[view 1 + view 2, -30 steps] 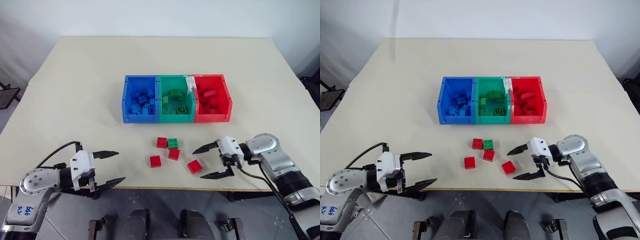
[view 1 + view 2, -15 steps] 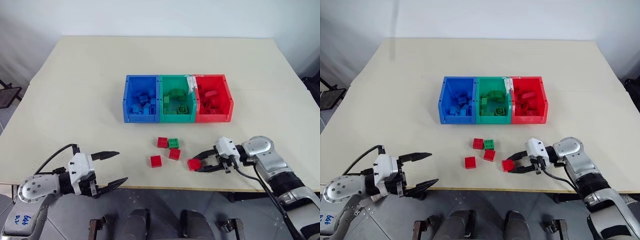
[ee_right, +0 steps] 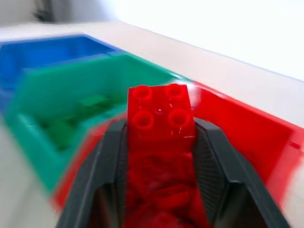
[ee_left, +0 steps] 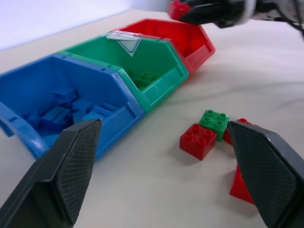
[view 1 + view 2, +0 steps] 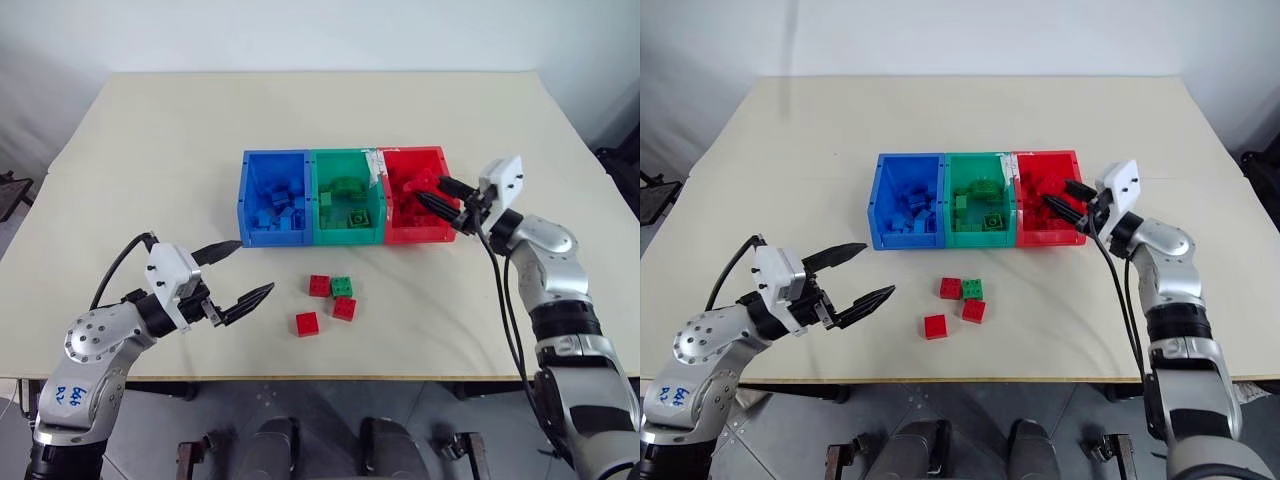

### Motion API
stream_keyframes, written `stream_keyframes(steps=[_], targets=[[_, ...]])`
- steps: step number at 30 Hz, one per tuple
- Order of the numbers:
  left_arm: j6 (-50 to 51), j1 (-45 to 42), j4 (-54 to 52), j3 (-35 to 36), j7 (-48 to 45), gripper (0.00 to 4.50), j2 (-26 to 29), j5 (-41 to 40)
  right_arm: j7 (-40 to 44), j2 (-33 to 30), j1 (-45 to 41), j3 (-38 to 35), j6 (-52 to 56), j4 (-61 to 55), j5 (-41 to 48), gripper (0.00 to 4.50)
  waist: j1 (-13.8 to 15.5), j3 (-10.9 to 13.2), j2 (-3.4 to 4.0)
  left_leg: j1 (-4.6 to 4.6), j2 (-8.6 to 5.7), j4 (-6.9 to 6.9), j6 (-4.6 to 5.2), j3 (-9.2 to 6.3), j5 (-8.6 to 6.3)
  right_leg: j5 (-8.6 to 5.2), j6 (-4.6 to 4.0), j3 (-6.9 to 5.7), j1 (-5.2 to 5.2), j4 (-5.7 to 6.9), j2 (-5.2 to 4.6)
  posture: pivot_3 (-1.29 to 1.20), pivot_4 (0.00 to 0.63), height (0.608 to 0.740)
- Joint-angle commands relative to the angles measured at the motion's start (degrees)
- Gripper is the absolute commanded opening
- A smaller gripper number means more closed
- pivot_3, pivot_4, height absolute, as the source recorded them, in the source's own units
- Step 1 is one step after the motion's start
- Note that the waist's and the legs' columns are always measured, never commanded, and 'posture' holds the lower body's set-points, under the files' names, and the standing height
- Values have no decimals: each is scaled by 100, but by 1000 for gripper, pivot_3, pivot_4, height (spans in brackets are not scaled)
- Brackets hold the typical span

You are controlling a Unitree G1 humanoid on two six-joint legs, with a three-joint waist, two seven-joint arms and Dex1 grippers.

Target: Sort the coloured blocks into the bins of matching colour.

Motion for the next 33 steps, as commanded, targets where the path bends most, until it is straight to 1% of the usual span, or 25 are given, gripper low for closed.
stream_keyframes(steps=[1, 3, 5, 8, 11, 13, 17, 19, 22, 25, 30, 33], targets=[[-67, -108, 19, 36, -148, 4500, 105, -15, -16, 61, -259, -75, -192, 227, -240, 3152, -10, 0, 0, 1, 0, 0, 0, -1, 0, 0, 0, 0, 2, 1, 0, 0, 150, 740], [-110, -76, 105, 117, -245, 4500, 154, -19, 119, -5, -259, -129, -237, 199, -274, 3870, -5, 0, 0, 0, 1, 0, 0, -1, 0, 0, 0, 0, 1, 0, 0, 0, 150, 740], [-170, 15, 209, 251, -336, 4500, 208, -43, 473, -171, -89, -268, -217, -20, -124, 4450, -5, 0, 0, 0, 0, 0, 1, -1, 0, 0, 0, -1, 1, -1, 0, 0, 150, 740], [-290, 137, 345, 407, -463, 4500, 235, -81, 1072, -384, 273, -475, -214, -439, 182, 4450, 20, 0, 0, -1, 1, 1, 4, -5, -2, 0, 0, -3, 4, -3, 0, 0, 150, 740], [-560, 366, 590, 540, -778, 4500, 333, -20, 1948, -896, 1086, -689, -125, -1119, 477, 4450, 31, 0, 0, -2, 0, 2, 8, -5, -5, 0, 1, -4, 8, -8, -1, 0, 150, 740], [-735, 459, 780, 526, -965, 4500, 370, 47, 2417, -1335, 1675, -827, -391, -1297, 430, 4450, 65, 0, 0, -2, -1, 2, 13, -2, -8, 0, 1, -4, 9, -10, -3, 0, 150, 740], [-953, 354, 984, 327, -1216, 4500, 378, 119, 2971, -1899, 2481, -1029, -601, -1453, 444, 4450, 79, 0, 0, 4, 2, 9, 20, 42, -14, 2, 4, -3, 14, -18, -4, 0, 150, 740], [-998, 212, 1057, 208, -1287, 4500, 355, 144, 3041, -2017, 2672, -1087, -592, -1465, 442, 4450, 76, 0, 0, 9, 6, 12, 21, 58, -15, 2, 4, 0, 17, -17, -4, 0, 150, 740], [-1010, 68, 1124, 110, -1348, 4500, 348, 124, 3028, -1939, 2710, -1007, -486, -1621, 446, 4450, 12, 0, 0, 25, 16, 13, 19, 70, -15, 3, 3, 13, 18, -17, -4, 0, 150, 740], [-993, 19, 1145, 98, -1380, 4500, 364, 118, 3061, -1714, 2672, -726, -160, -2009, 507, 4450, -15, 0, 0, 33, 25, 10, 14, 68, -18, 3, 2, 25, 12, -6, 0, 0, 150, 740], [-997, 341, 991, 264, -1437, 4500, 456, 74, 3009, -1149, 2313, 101, 977, -2820, 522, 4450, -14, 0, 0, 33, 32, 12, 14, 68, -25, 4, 1, 32, 8, -3, 5, 0, 150, 740], [-953, 671, 803, 417, -1413, 4500, 508, 39, 2915, -827, 2014, 669, 1418, -3084, 265, 4450, 2, 0, 0, 28, 30, 14, 17, 66, -27, 4, 1, 33, 4, -5, 3, 0, 150, 740]])
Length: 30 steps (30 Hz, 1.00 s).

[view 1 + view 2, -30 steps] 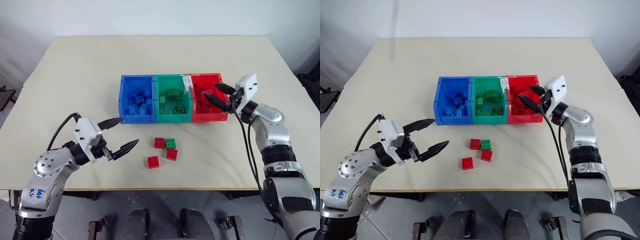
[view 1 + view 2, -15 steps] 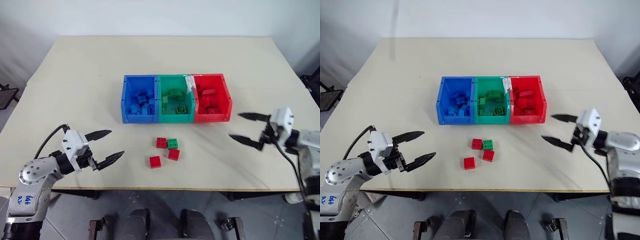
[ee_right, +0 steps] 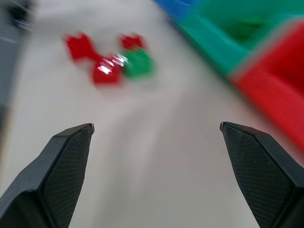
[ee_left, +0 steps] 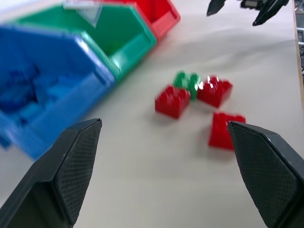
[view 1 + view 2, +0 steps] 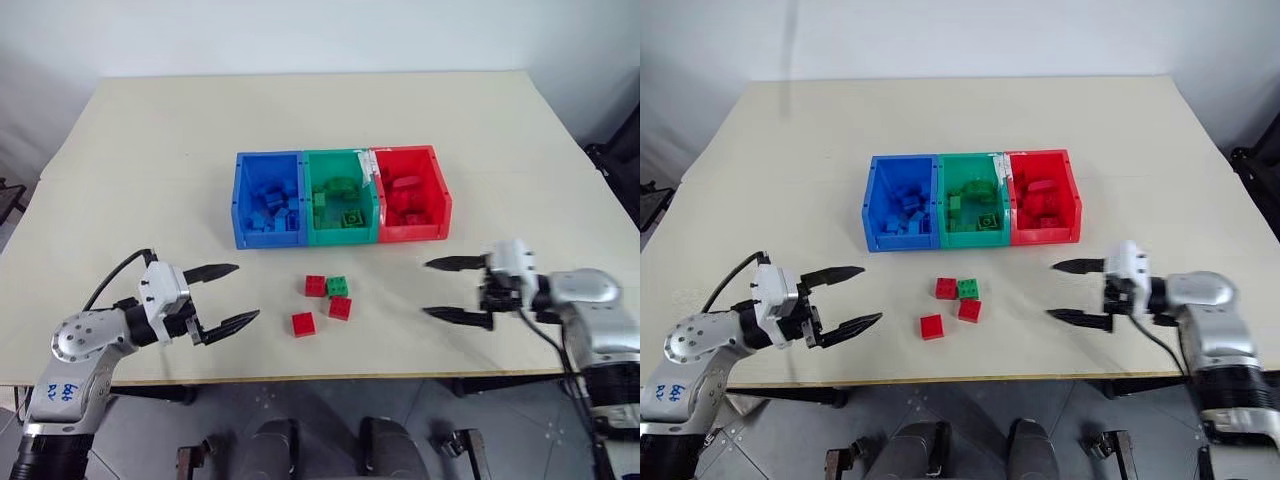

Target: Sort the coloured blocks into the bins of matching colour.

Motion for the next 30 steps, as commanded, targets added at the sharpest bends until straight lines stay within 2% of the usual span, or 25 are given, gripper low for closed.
stream_keyframes(steps=[1, 5, 8, 20, 23, 30], targets=[[-39, 361, -352, 320, -3, 4500, 122, -89, -140, 219, -310, 514, 577, -491, -182, 4450, 4, 0, 0, -1, -1, 1, 1, 0, -2, 0, 0, 0, -1, -1, -2, 0, 150, 740], [12, 761, -628, 523, 52, 4500, 118, -166, -557, 494, -440, 1031, 1194, -819, -501, 4450, 51, 0, -1, -5, -2, 3, -1, -13, -12, 0, 0, -3, -2, -12, -3, 0, 150, 740], [2, 1013, -846, 597, 48, 4500, 94, -200, -885, 745, -400, 1331, 1264, -899, -788, 4450, 61, 0, -1, -13, -3, 1, -3, -13, -16, 0, -1, -3, -11, -14, -4, 0, 150, 740], [108, 1049, -956, 632, 4, 4500, 215, -253, -1612, 1260, -106, 1658, 1301, -1120, -1187, 4450, -1, -4, -6, -15, -1, -2, -2, -3, -18, 0, -1, -1, -22, 3, 1, 0, 150, 740], [112, 1015, -952, 611, -5, 4500, 214, -249, -1790, 1380, -115, 1621, 1201, -1046, -1265, 3865, -18, -5, -9, -14, 1, -3, -2, 6, -18, 0, -1, 6, -30, 9, 4, 0, 150, 740], [71, 883, -812, 542, -119, 4500, 206, -249, -1737, 1245, -137, 1427, 910, -942, -1249, 1488, -9, -5, -9, -15, 2, -4, 2, 30, -20, 0, -1, 25, -44, 15, 4, 0, 150, 740]])
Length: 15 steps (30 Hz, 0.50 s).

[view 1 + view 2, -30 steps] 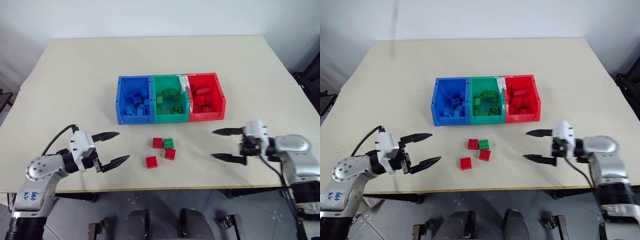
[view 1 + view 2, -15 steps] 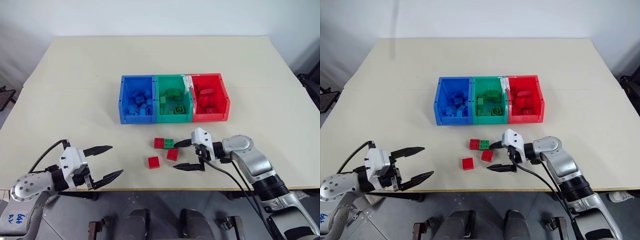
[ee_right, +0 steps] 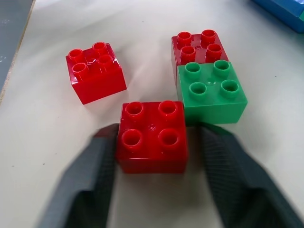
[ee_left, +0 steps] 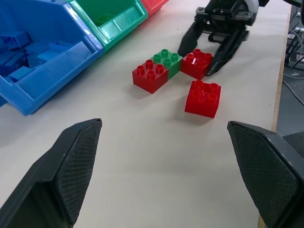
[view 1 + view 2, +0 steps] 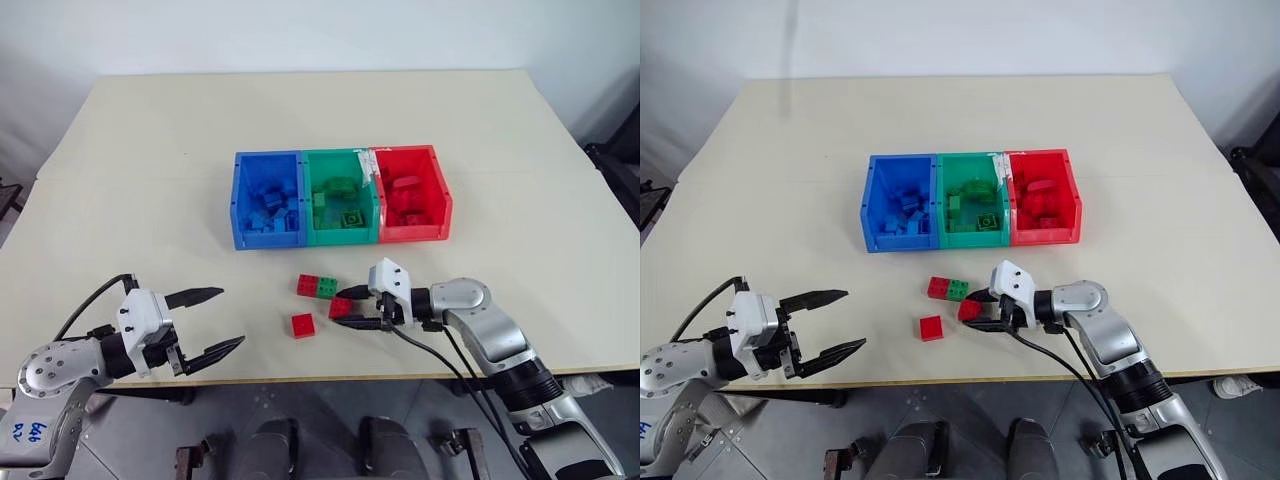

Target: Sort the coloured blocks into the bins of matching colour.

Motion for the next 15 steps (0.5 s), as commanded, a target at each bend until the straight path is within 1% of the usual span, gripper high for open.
stream_keyframes(steps=[1, 4, 6, 7, 12, 15], targets=[[-65, -64, -55, 31, -86, 4500, 27, -129, 60, -106, 39, -162, -205, 38, 32, 1474, 7, 0, 0, 0, 0, 1, 0, 1, 0, 0, 0, 1, -1, 1, 0, 0, 150, 740], [-51, -193, 7, -62, -101, 4500, -15, -116, 254, -146, 38, -445, -193, -53, 397, 1476, 18, 0, 0, -1, 0, 3, 4, 4, -1, 0, 0, 3, -2, 2, -1, 0, 150, 740], [134, -378, 5, -234, 26, 4500, -69, -101, 409, -262, -24, -914, -46, -74, 850, 1476, 22, 0, 0, -2, 0, 4, 4, 4, -1, 0, 0, 3, -2, 3, -1, 0, 150, 740], [411, -473, -30, -317, 203, 4500, -86, -115, 375, -306, -92, -1132, 28, -3, 989, 1476, 27, 0, 0, -3, 0, 4, 5, 5, -1, 0, 1, 3, -3, 3, -1, 0, 150, 740], [811, -980, -300, -723, 571, 4500, -397, -205, -11, -462, -677, -1888, 186, 684, 1211, 1476, 12, 0, -1, -2, -1, 10, 7, 9, -1, 2, 3, 6, -8, 19, -3, 0, 150, 740], [1094, -1316, -351, -891, 895, 4500, -596, -237, -415, -453, -1278, -2212, -35, 1454, 1063, 1476, -7, 0, -1, -3, 1, 6, 6, 22, -2, 1, 2, 10, -23, 30, -2, 0, 150, 740]])
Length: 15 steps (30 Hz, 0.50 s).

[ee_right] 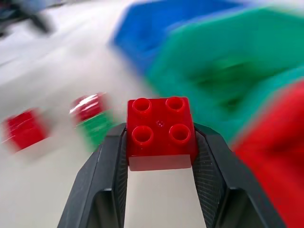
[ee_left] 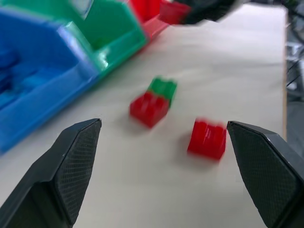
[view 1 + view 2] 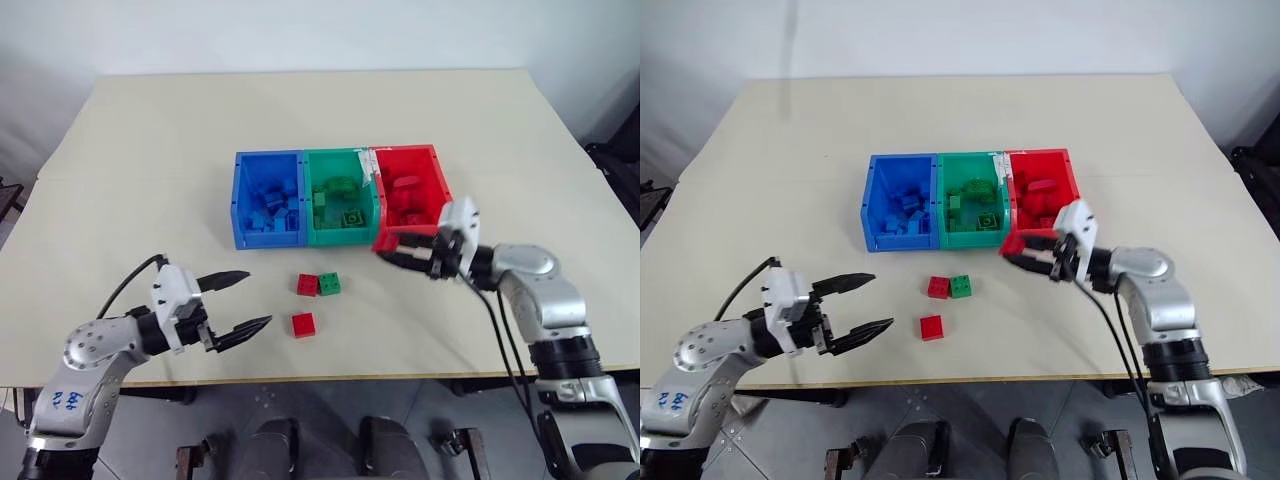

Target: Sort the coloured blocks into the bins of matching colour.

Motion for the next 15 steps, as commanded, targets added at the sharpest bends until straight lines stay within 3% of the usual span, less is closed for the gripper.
stream_keyframes(steps=[1, 8, 15], targets=[[247, -316, -238, -129, 353, 4500, -167, -115, -498, -7, -609, -407, -283, 776, -82, 1476, -5, 0, 0, -1, -1, 1, 0, 5, 0, 0, 0, 3, -4, 3, -1, 0, 150, 740], [431, -664, -236, -272, 509, 4500, -285, -81, -1164, 171, -1626, -284, -1239, 2521, -781, 1476, -12, 0, 0, -3, -1, 3, 0, 11, 1, 0, 0, 3, -10, 6, 0, 0, 150, 740], [414, -621, -162, -167, 516, 4500, -228, -71, -992, 140, -1899, -361, -1563, 2897, -869, 3858, -4, 0, 0, -6, 0, 5, 0, 11, 1, 0, 0, 3, -10, 4, 0, 0, 150, 740]])
